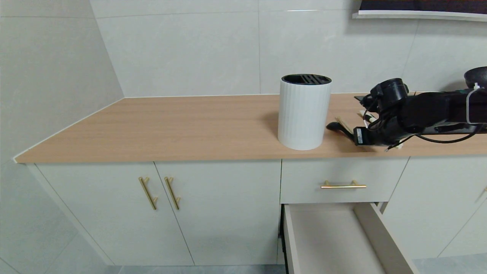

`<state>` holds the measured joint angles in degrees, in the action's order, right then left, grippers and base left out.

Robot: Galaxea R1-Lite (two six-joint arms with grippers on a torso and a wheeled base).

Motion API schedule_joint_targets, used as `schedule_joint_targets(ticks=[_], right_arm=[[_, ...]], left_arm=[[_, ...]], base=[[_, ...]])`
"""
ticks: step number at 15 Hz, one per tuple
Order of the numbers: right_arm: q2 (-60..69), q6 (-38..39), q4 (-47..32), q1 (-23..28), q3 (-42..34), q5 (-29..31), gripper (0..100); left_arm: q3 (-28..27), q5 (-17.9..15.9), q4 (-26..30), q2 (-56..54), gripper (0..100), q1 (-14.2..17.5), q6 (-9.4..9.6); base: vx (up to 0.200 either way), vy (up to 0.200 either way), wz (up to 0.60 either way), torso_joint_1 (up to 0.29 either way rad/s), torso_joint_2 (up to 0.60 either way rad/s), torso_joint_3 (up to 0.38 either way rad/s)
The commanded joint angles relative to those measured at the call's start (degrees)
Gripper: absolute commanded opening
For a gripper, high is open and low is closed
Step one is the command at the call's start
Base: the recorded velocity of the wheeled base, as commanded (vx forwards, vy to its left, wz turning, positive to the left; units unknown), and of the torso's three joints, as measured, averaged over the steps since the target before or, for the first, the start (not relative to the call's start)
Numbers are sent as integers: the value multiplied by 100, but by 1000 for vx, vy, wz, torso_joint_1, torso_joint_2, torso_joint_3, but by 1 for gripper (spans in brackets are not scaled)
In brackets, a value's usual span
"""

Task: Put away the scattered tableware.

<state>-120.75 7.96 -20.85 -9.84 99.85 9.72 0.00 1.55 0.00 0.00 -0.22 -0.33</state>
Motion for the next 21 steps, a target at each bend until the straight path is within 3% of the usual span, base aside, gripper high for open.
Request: schedule_joint_targets(ticks=[1,6,8,11,15,19,21], right_arm=[[86,4,2,17,-1,4,0],[579,188,-42,96,-256,-5,0],[1572,250,-42,70,-1020,-181,0],[3136,188,-7,8,-2242,-1077,0],[4156,355,-113,-326,-2928,-1358,0],[4578,267,-1580,-405,-2989,-1666,0],[4569,4,-1862,-458,-3068,-1886,0]], left_arm=[[0,3,0,0,100,4,-2],[0,3,0,0,100,-4,-2],[0,3,0,0,100,-4,-2],[0,3,0,0,100,4,-2],[0,3,0,0,100,-4,-2],[0,3,0,0,100,-4,-2],[0,3,0,0,100,-4,-2]], base=[[0,0,0,0,0,0],[0,0,0,0,0,0],[0,0,0,0,0,0],[0,0,0,0,0,0],[0,0,0,0,0,0],[0,0,0,0,0,0],[0,0,0,0,0,0]])
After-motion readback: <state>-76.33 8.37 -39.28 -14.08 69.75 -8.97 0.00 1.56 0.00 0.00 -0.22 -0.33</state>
